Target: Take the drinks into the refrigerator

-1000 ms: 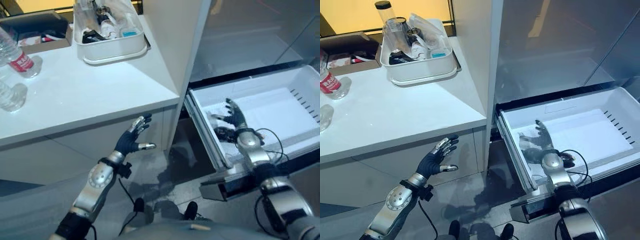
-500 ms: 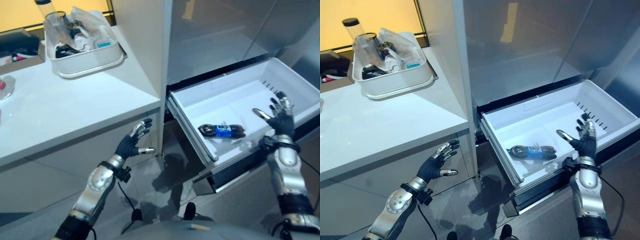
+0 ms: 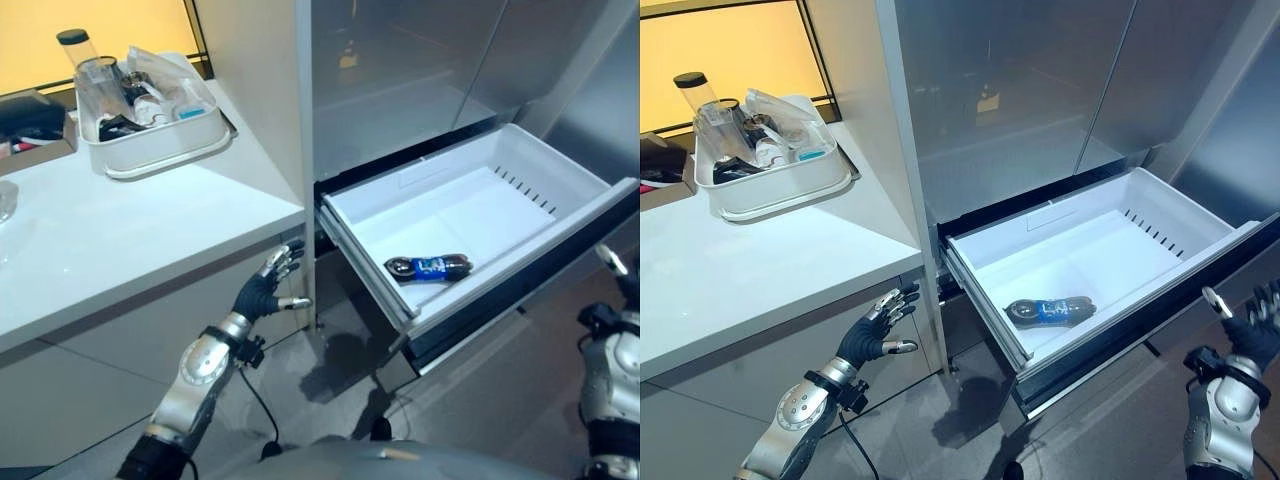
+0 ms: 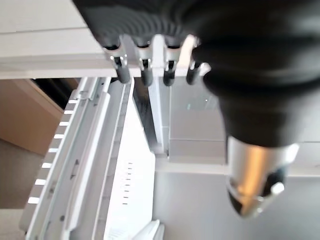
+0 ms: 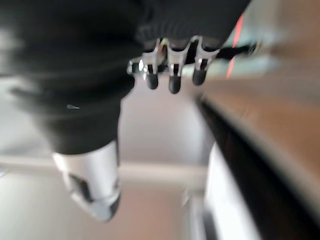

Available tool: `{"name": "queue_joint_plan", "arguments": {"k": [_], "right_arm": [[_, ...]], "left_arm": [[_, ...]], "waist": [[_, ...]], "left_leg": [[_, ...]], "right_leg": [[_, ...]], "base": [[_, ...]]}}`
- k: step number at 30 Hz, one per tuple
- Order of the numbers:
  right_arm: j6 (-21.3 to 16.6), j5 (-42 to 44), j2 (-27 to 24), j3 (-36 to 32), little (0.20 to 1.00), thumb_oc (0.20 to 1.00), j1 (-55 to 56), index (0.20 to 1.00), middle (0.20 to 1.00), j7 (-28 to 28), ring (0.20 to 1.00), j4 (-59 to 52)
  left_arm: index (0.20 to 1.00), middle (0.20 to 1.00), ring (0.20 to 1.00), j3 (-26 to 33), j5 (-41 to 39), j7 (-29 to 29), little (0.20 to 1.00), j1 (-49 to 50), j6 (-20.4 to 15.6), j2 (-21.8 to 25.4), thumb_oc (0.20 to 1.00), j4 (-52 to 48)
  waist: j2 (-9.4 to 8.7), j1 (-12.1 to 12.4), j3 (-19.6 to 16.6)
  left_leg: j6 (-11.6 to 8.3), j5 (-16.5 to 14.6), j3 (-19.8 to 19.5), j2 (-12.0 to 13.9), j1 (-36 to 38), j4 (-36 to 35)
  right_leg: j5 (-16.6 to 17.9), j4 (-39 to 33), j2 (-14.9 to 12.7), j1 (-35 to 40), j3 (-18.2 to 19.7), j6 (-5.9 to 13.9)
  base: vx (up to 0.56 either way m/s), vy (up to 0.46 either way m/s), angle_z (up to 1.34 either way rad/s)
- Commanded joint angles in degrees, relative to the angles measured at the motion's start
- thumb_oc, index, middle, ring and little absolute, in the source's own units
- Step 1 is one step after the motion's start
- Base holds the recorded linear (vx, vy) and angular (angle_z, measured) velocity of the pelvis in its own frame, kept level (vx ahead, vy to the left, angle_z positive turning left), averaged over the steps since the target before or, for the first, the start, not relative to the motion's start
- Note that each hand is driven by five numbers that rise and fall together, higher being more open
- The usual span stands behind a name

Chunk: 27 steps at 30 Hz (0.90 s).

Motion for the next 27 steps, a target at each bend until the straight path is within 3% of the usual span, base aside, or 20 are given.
{"name": "queue_joint_plan", "arguments": {"k": [1,2,3,4,5,8,13,14,21,26,27], "right_arm": [[0.24,-2.1,-4.93,-1.77,1.0,1.0,-0.81,1.0,1.0,-0.76,1.0,5.7],[1.22,-3.0,-4.87,-1.12,1.0,1.0,-0.34,1.0,1.0,-0.43,1.0,7.56],[2.06,-3.5,-4.67,-0.2,0.868,0.868,0.2,0.868,0.868,0.7,0.868,10.43],[3.6,-6.14,-4.93,1.19,0.385,0.385,0.99,0.385,0.385,1.08,0.385,12.5],[5.09,-9.59,-4.51,4.32,0.2,0.2,1.04,0.2,0.2,1.74,0.2,15.54],[5.88,-11.4,-4.41,6.75,0.2,0.2,0.43,0.2,0.2,2.93,0.2,18.03],[8.94,-20.77,-3.71,20.86,0.2,0.2,-8.05,0.2,0.2,5.58,0.2,24.25],[8.88,-20.79,-3.7,21.08,0.2,0.2,-8.38,0.2,0.2,5.55,0.2,24.51],[10.92,-31.07,-3.44,36.73,0.2,0.2,-24.79,0.2,0.2,6.24,0.2,20.82],[11.37,-35.65,-3.55,41.7,0.2,0.2,-31.11,0.2,0.2,6.03,0.2,16.41],[11.6,-38.1,-3.27,45.39,0.2,0.2,-36.34,0.2,0.2,6.12,0.2,15.8]], "left_arm": [[1.0,1.0,1.0,3.41,2.95,-1.04,1.0,-1.21,-2.26,1.62,1.0,-1.36],[1.0,1.0,1.0,3.43,3.13,-1.32,1.0,-1.31,-2.36,1.92,1.0,-2.05],[1.0,1.0,1.0,3.48,3.54,-1.63,1.0,-1.19,-2.55,2.4,1.0,-2.74],[1.0,1.0,1.0,3.44,3.63,-1.94,1.0,-1.3,-2.67,2.69,1.0,-3.15],[1.0,1.0,1.0,3.03,3.1,-2.5,1.0,-1.01,-3.13,2.94,1.0,-4.27],[1.0,1.0,1.0,2.94,2.69,-3.06,1.0,-0.76,-3.26,3.34,1.0,-4.96],[1.0,1.0,1.0,0.83,0.28,-4.34,1.0,-0.06,-3.35,4.62,1.0,-7.28],[1.0,1.0,1.0,1.03,0.25,-4.35,1.0,-0.01,-3.34,4.62,1.0,-7.31],[1.0,1.0,1.0,-2.08,-0.19,-3.09,1.0,0.07,-2.97,4.21,1.0,-6.86],[1.0,1.0,1.0,-2.73,-0.29,-2.46,1.0,0.61,-2.68,3.87,1.0,-6.56],[1.0,1.0,1.0,-3.2,-0.29,-1.92,1.0,0.85,-2.51,3.89,1.0,-6.35]], "waist": [[-2.18,-1.53,-0.42],[-2.12,-1.51,-0.31],[-2.15,-1.51,-0.27],[-2.11,-1.45,-0.12],[-1.92,-1.23,0.11],[-1.91,-1.15,0.2],[-1.73,1.02,0.93],[-1.75,0.89,0.99],[-2.19,4.39,1.93],[-2.51,5.87,2.59],[-2.79,7.28,3.1]], "left_leg": [[2.76,-1.43,0.08,-1.88,-3.14,0.03],[2.75,-1.39,0.12,-1.89,-3.17,0.03],[2.74,-1.4,0.18,-1.93,-3.18,0.03],[2.74,-1.36,0.2,-1.95,-3.21,0.03],[2.75,-1.34,0.28,-2.02,-3.22,0.03],[2.75,-1.32,0.29,-2.05,-3.16,0.03],[2.76,-0.92,0.31,-2.21,-3.2,0.03],[2.76,-0.93,0.35,-2.2,-3.19,0.03],[3.0,-0.18,-0.62,-2.78,-4.55,0.03],[3.15,0.56,-1.59,-3.24,-6.32,0.03],[3.16,1.02,-2.24,-3.49,-7.36,0.03]], "right_leg": [[-2.71,0.36,-1.65,2.95,2.59,3.68],[-2.71,0.36,-1.65,2.95,2.58,3.68],[-2.69,0.34,-1.65,2.97,2.6,3.68],[-2.64,0.37,-1.67,2.93,2.62,3.69],[-2.57,0.35,-1.72,2.92,2.63,3.7],[-2.56,0.33,-1.75,2.94,2.64,3.72],[-2.22,0.27,-1.95,2.89,2.46,3.82],[-2.22,0.27,-1.95,2.89,2.49,3.82],[-1.54,0.27,-2.46,2.02,1.75,4.0],[-1.1,0.27,-2.67,1.05,0.91,4.14],[-0.87,0.27,-2.88,0.55,0.13,4.18]], "base": [[-0.01,0.005,-0.07],[-0.01,0.0,-0.14],[-0.01,0.003,-0.13],[-0.01,0.009,-0.11],[-0.01,0.008,-0.04],[0.0,0.005,-0.08],[-0.01,0.005,-0.04],[0.0,0.0,0.0],[-0.01,0.006,0.04],[-0.03,0.014,0.07],[-0.03,0.004,0.05]]}}
